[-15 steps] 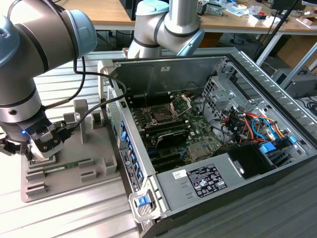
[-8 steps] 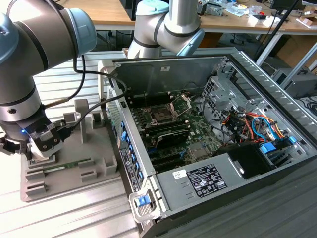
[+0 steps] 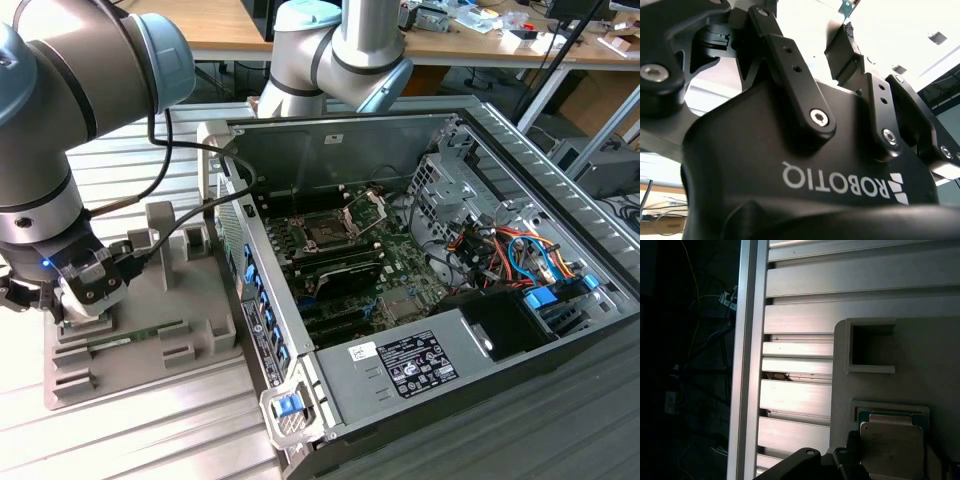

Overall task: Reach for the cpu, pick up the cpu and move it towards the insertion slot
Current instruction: 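Pick up the cpu and move it towards the insertion slot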

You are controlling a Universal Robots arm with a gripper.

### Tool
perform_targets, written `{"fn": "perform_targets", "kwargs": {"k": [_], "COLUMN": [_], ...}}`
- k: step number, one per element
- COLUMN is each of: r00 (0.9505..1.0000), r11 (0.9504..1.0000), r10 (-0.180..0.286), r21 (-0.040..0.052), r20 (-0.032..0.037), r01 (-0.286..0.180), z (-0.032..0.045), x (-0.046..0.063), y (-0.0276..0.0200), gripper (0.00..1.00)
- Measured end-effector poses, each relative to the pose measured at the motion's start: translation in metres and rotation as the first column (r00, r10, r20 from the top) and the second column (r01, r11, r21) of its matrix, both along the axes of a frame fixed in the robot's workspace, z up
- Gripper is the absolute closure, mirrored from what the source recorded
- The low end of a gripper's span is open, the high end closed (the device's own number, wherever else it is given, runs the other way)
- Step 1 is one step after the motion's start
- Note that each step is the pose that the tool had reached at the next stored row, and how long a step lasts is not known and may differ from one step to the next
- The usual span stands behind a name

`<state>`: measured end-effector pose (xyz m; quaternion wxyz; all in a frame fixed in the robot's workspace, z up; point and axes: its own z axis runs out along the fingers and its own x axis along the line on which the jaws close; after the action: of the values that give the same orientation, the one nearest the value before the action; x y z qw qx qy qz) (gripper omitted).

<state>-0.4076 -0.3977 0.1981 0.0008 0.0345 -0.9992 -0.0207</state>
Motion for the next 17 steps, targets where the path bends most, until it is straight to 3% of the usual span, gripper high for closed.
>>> {"fn": "perform_targets", "kwargs": {"k": [17], "r00": [1.0], "r11": [1.0], "r10": [0.0], "r21": [0.0], "r20": [0.0], "r01": [0.0], "z": [0.0038], "x": [0.0], "y": [0.0], "gripper": [0.45]}}
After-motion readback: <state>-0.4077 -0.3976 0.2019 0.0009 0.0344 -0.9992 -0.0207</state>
